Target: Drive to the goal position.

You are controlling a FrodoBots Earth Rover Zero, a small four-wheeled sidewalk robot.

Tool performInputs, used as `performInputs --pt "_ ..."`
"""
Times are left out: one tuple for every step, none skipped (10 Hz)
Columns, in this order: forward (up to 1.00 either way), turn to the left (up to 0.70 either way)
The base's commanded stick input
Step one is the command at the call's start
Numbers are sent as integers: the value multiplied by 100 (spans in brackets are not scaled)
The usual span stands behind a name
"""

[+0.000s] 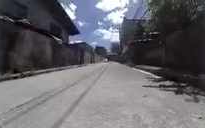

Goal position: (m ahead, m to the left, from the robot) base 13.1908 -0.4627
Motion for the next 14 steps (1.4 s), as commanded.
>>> performInputs --pt "100 11" --pt "100 6" --pt "100 0" --pt "100 0" --pt "100 0" --pt "100 1" --pt "100 3" --pt "100 -32" --pt "100 -40" --pt "100 -40" --pt "100 -40" --pt "100 -40" --pt "100 -40" --pt "100 0"
